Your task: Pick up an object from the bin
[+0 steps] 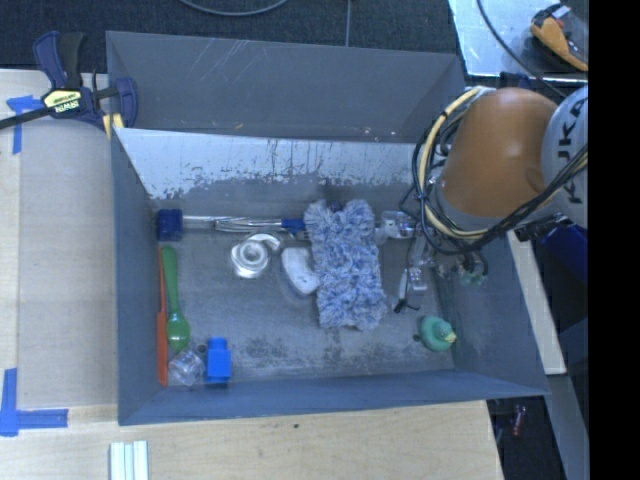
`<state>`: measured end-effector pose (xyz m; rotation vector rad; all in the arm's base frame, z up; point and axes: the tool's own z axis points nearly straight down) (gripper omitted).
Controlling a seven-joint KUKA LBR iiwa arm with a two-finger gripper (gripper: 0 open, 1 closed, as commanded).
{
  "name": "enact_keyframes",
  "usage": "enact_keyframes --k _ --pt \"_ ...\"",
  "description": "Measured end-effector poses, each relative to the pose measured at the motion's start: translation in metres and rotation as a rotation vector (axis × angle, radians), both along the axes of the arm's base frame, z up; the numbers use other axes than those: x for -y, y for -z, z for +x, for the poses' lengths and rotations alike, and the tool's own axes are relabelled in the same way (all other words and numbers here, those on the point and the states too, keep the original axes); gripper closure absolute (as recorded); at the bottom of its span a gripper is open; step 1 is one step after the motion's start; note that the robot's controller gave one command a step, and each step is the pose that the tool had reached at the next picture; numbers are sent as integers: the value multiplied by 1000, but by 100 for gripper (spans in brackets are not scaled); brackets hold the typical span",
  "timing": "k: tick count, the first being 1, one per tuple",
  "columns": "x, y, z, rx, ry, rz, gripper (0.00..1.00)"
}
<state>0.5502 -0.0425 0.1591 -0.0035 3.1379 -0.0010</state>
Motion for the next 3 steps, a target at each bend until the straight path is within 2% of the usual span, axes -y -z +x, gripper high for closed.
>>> enact_keyframes --k 1,2,3 --pt "0 0 0 0 0 0 0" --pt "18 86 18 9 -329 -4 0" --pt "33 83 9 1 -304 -1 0"
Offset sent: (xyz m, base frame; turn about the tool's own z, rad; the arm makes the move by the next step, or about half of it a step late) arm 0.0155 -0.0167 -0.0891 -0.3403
